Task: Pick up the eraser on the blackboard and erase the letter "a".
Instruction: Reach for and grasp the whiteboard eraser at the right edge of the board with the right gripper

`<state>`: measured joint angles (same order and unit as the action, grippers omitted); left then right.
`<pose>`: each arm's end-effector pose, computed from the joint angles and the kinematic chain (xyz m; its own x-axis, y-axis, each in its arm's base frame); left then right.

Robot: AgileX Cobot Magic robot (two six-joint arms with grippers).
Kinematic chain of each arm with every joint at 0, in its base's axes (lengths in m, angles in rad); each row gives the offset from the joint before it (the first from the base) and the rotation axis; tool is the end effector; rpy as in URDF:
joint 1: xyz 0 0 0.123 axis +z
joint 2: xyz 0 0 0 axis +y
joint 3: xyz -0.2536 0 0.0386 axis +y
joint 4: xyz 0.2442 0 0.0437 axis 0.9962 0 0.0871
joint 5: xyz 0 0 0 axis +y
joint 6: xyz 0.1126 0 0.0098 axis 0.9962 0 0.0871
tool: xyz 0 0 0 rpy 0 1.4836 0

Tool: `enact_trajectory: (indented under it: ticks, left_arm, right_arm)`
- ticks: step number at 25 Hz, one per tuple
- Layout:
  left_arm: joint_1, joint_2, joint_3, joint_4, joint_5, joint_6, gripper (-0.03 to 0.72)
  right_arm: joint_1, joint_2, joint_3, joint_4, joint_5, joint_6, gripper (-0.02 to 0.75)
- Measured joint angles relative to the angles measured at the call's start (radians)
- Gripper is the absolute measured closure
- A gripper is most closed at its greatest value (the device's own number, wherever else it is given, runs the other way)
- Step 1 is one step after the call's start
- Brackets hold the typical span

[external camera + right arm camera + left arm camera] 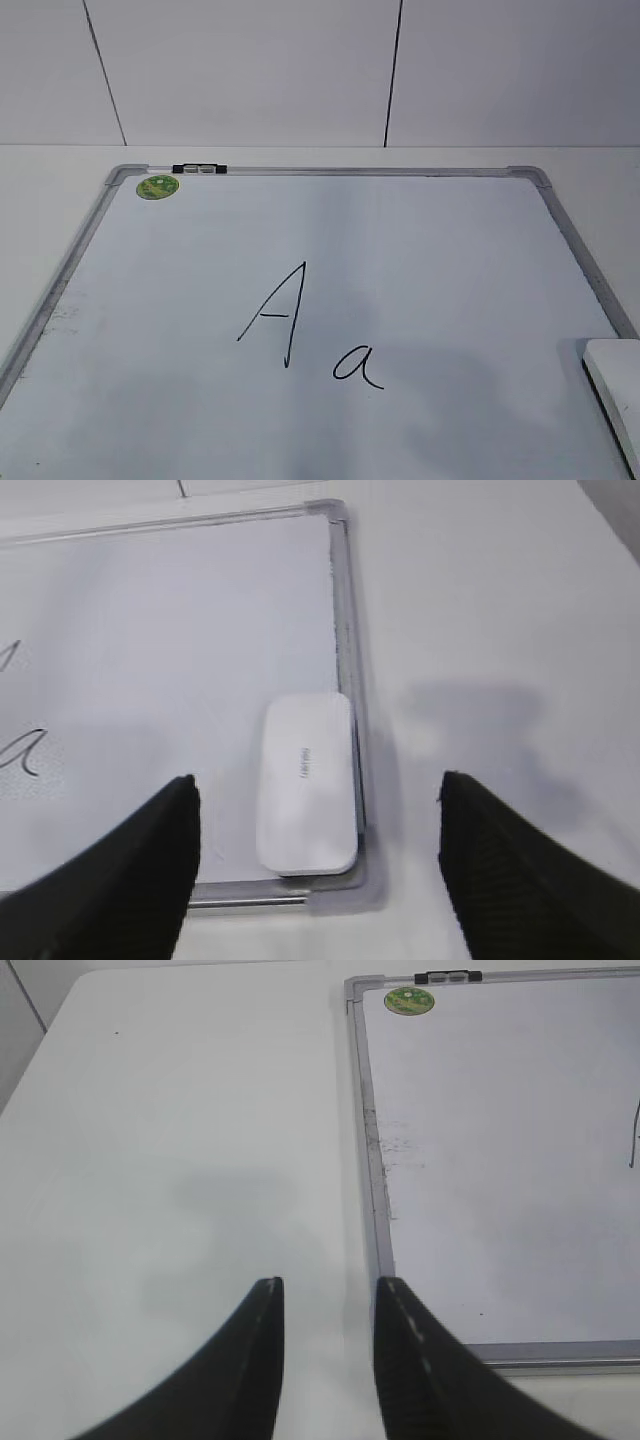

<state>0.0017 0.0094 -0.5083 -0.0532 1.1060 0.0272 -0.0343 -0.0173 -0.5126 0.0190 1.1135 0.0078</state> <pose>0.0383 -0.0053 0.2631 -0.4962 0.0025 -0.8682 0.0412 0.9989 -0.0207 0.0338 0.0008 0.2645 -0.4755 0.0325 -0.8791 0.0270 0.9994 0.0224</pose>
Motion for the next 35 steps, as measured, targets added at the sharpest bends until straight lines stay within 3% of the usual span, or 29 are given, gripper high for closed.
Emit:
enact_trajectory:
  ticks: [7, 19, 35]
  left_arm:
    - [0.000, 0.000, 0.000, 0.000, 0.000, 0.000, 0.449]
    - [0.000, 0.000, 0.000, 0.000, 0.000, 0.000, 0.449]
    - [0.000, 0.000, 0.000, 0.000, 0.000, 0.000, 0.449]
  right_arm:
    - [0.000, 0.087, 0.000, 0.048, -0.099, -0.008, 0.146]
    - [0.000, 0.493, -0.053, 0.136, -0.143, -0.080, 0.146]
    - [0.028, 0.914, -0.093, 0.203, -0.067, -0.160, 0.127]
